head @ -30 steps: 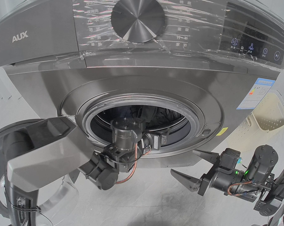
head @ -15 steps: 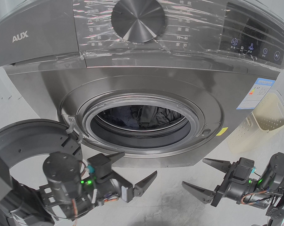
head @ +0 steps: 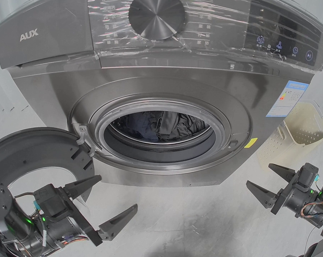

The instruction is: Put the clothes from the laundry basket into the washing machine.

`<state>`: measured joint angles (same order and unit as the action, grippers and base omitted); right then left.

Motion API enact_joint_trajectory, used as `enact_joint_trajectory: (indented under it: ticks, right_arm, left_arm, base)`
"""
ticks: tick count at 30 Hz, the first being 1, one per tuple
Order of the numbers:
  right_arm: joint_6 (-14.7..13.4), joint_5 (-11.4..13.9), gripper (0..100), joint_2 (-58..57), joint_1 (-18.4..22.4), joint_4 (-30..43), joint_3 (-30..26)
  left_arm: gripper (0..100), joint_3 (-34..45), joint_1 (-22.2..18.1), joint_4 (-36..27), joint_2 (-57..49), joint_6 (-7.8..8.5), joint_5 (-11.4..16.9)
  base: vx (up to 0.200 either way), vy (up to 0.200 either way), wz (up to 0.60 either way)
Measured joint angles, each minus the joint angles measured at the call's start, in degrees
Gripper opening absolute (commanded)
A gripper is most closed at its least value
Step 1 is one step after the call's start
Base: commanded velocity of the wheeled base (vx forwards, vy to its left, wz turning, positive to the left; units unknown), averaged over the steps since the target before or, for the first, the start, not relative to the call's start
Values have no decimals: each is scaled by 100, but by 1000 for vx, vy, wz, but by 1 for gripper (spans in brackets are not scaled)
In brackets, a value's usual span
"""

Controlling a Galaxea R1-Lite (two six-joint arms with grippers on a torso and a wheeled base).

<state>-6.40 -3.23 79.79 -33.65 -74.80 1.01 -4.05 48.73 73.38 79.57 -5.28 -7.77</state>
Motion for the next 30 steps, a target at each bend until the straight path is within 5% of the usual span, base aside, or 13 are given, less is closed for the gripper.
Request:
enact_joint_trajectory:
  ticks: [6, 30]
  right_arm:
    - [44, -49, 100, -708, 101, 919, -2]
    - [83, -201, 100, -3443, 1334, 3654, 0]
  left_arm:
    - [100, 254, -308, -336, -702, -24, 7]
    - [100, 306, -1993, -4128, -4496, -22, 422]
  base:
    - [-100, 0, 0]
    - [-100, 0, 0]
